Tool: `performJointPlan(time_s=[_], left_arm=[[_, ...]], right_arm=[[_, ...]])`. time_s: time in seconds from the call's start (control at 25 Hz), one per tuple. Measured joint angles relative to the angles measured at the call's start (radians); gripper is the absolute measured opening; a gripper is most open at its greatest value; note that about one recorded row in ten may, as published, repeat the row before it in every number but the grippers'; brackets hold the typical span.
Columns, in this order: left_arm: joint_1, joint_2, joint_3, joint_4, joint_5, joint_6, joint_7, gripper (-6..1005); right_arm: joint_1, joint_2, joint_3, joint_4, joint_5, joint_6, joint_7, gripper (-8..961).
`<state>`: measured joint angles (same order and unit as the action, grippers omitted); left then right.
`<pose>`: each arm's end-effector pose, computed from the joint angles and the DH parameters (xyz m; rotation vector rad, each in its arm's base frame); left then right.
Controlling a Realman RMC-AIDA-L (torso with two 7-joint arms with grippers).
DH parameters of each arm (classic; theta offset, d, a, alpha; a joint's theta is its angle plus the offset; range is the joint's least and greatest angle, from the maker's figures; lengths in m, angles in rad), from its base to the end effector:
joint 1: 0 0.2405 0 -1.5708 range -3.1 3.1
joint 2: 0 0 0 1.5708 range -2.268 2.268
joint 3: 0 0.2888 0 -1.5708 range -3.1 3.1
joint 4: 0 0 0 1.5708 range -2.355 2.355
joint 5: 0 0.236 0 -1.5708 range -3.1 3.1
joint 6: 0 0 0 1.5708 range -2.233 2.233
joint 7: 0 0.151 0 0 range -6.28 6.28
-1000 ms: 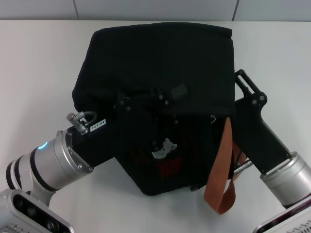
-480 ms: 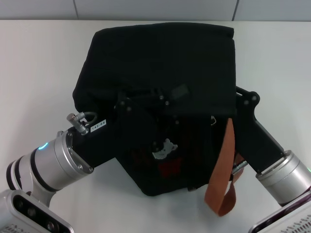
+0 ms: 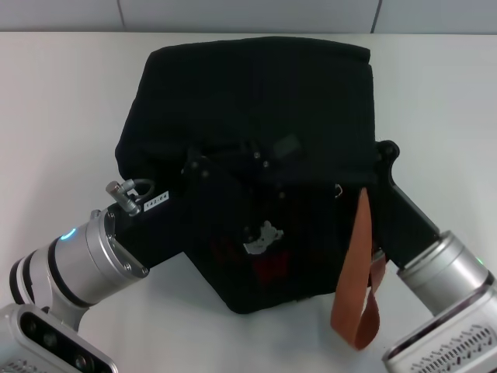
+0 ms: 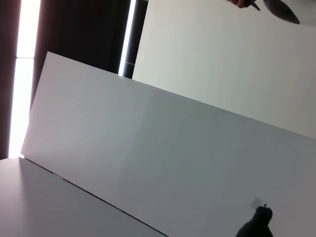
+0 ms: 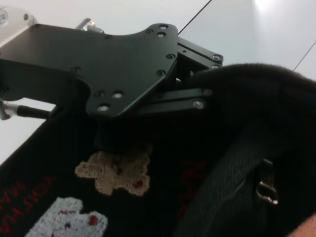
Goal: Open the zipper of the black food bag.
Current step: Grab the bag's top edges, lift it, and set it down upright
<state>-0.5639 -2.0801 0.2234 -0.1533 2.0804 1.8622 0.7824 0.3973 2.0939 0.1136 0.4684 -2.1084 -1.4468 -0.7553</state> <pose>-0.2402 0.2716 -0.0967 -1.7209 1.0874 -0.9078 0.2498 0.2660 -0.1452 -1.8698 -0.4579 0.6620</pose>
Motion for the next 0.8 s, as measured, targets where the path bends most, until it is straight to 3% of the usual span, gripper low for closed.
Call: performJointPlan(time_s=[0.16, 0.24, 0.6, 0.8], left_arm=[[0.001, -0.001, -0.005, 0.000, -0.001, -0.001, -0.006, 76], [0.001, 0.000, -0.015, -0.001, -0.003, -0.001, -0.011, 76], [0.003, 0.000, -0.058, -0.002, -0.007, -0.004, -0.051, 76], [0.013, 0.000, -0.081, -0.010, -0.008, -0.004, -0.083, 76]], right_arm=[[-0.057, 0.000, 0.002, -0.018, 0.001, 0.003, -0.002, -2], [-0.123, 0.000, 0.003, -0.046, 0.002, 0.026, 0.004, -2], [-0.198, 0.000, -0.003, -0.110, 0.056, 0.129, 0.008, -2], [-0.218, 0.000, -0.002, -0.102, 0.056, 0.002, 0.052, 28]])
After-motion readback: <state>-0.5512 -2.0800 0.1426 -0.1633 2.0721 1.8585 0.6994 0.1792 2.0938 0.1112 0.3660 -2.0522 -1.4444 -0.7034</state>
